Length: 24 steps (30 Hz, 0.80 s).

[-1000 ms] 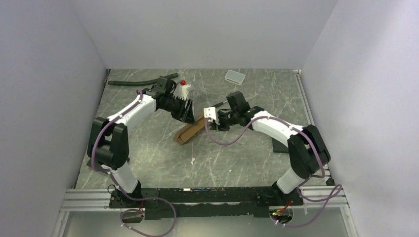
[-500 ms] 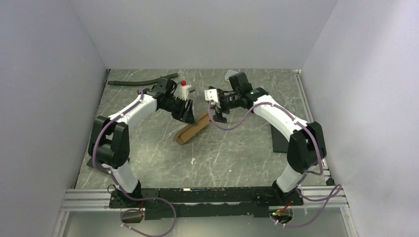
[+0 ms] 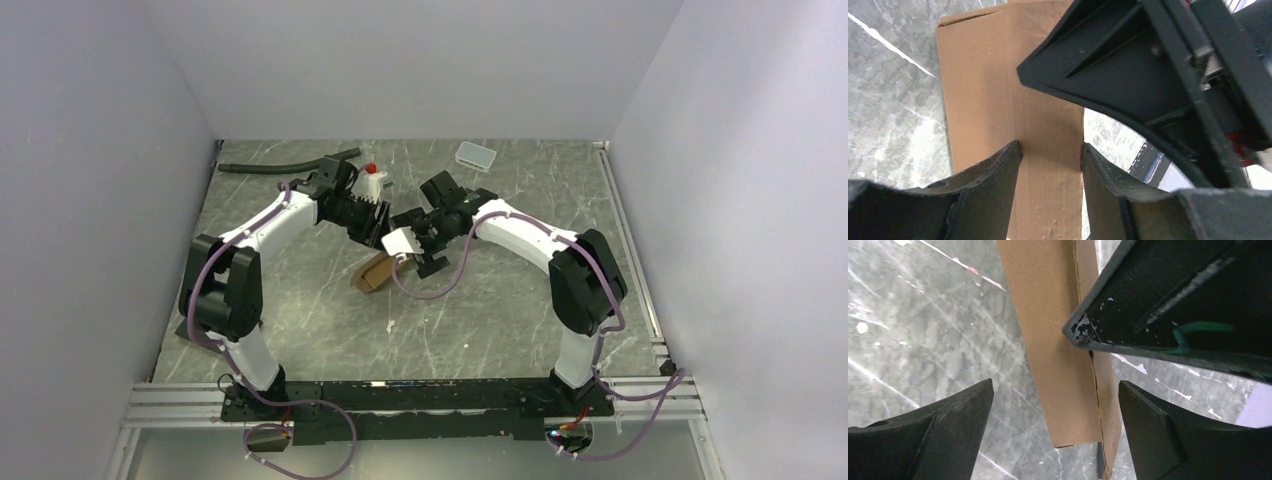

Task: Fold the paper box

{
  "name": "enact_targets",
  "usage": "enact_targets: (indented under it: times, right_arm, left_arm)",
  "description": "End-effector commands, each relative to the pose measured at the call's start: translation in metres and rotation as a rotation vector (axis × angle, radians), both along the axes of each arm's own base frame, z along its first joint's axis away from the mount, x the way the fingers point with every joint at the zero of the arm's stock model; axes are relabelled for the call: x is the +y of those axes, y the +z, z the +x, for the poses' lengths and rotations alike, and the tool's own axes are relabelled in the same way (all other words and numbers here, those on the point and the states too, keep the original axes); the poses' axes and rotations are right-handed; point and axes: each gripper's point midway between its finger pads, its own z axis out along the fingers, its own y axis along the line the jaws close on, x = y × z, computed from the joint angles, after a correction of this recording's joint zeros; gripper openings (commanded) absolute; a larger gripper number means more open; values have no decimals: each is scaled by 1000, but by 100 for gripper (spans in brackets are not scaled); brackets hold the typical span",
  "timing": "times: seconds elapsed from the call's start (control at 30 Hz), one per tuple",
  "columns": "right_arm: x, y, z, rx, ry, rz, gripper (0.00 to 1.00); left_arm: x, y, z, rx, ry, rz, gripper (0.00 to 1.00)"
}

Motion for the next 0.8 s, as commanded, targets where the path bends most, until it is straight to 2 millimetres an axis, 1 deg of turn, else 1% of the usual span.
enact_targets:
  times: [0.0,0.07,0.13,0.23,0.3,0.37,0.43,0.53,0.6,0.67,0.7,0.77]
  right_arm:
    - [14,-4,23,-165,-17,7,99]
    - [17,-11,27,-197,-46,9,95]
    - [17,-17,32,-234,-71,13,88]
    - [18,-18,36,-240,-114,31,67]
    - [16,-17,34,-237,-120,45,64]
    - [13,-16,28,-228,-122,52,59]
    - [9,-13,23,-218,-127,61,54]
    - [3,-7,15,-178,-157,80,49]
    - [-1,1,10,-129,-191,112,47]
    - [-6,12,5,-56,-245,146,43]
    - [-9,19,3,-5,-288,165,43]
    - [-15,32,1,123,-420,209,42]
  left_arm:
    - [0,-4,1,24,4,17,52]
    - [0,-2,1,22,8,11,52]
    - [0,1,2,16,15,4,53]
    - [1,8,6,-10,26,-10,53]
    - [4,15,10,-10,69,-16,54]
    - [10,29,17,-51,115,-23,56]
    - [21,48,26,-114,181,-28,57]
    - [46,81,40,-242,318,-17,60]
    - [67,105,46,-334,420,-12,68]
    - [85,127,47,-421,519,-19,78]
    - [92,136,44,-450,560,-29,83]
    - [100,145,37,-473,617,-63,91]
